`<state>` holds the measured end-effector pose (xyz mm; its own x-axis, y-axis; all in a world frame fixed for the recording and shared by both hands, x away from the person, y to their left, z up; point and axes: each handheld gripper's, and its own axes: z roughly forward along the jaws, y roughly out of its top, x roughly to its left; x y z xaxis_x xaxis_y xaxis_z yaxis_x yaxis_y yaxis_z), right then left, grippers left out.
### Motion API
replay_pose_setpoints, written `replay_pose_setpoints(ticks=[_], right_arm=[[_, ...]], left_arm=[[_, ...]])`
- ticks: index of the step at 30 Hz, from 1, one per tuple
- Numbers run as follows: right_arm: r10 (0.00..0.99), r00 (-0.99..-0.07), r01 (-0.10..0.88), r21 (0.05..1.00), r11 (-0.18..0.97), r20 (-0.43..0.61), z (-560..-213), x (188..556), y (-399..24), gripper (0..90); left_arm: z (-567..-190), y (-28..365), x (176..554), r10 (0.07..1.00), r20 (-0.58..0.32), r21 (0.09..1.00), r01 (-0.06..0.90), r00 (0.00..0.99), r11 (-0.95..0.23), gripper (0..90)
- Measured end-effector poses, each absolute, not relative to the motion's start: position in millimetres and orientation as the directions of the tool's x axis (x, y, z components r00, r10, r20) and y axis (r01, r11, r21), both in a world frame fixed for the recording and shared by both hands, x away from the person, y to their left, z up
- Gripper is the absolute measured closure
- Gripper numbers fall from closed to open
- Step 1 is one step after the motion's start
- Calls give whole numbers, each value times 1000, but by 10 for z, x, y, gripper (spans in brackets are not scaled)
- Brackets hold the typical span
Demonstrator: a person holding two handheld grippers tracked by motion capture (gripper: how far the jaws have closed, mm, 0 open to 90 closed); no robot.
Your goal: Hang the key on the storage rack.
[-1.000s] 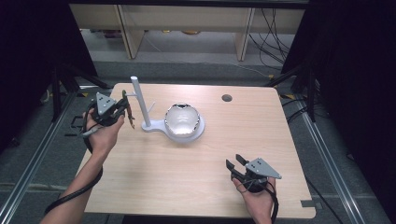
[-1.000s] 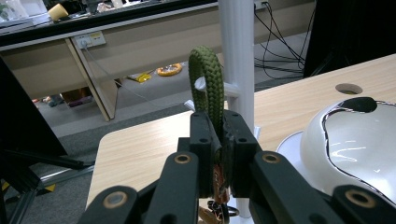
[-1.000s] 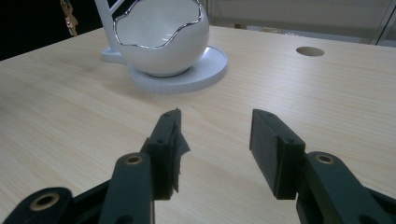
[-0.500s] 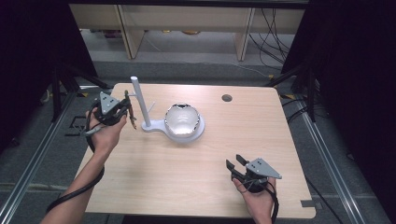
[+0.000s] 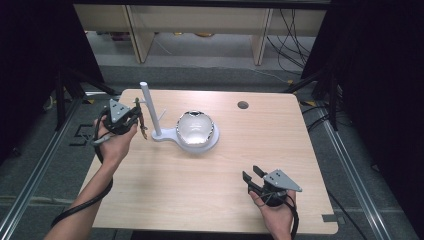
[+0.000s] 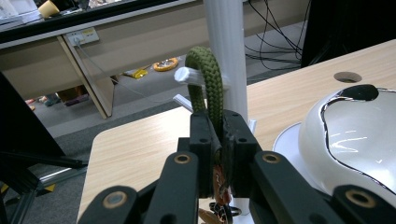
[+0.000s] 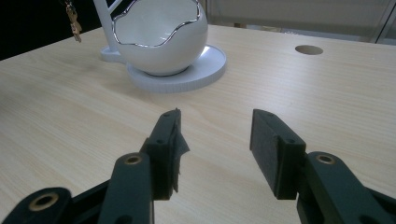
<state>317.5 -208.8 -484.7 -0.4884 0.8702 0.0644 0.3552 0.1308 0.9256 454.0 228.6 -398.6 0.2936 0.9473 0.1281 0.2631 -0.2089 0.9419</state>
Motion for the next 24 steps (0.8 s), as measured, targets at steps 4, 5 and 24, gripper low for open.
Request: replay_pose_setpoints(ticks=[4, 5, 24], right_arm=[[870, -488, 356, 925, 131, 65, -4847, 3174, -2088, 543], [870, -488, 355, 926, 131, 65, -4847, 3174, -2089, 542], [870, -490, 350, 927, 139, 55, -4856, 3175, -2095, 541]], left_arm=[[-4002, 2276, 4548, 945, 130, 940, 266, 299, -214, 832], [-4005, 2276, 4552, 945, 131, 939, 267, 301, -215, 831], [-4170, 2345, 4349, 936, 103, 953, 236, 335, -189, 655]])
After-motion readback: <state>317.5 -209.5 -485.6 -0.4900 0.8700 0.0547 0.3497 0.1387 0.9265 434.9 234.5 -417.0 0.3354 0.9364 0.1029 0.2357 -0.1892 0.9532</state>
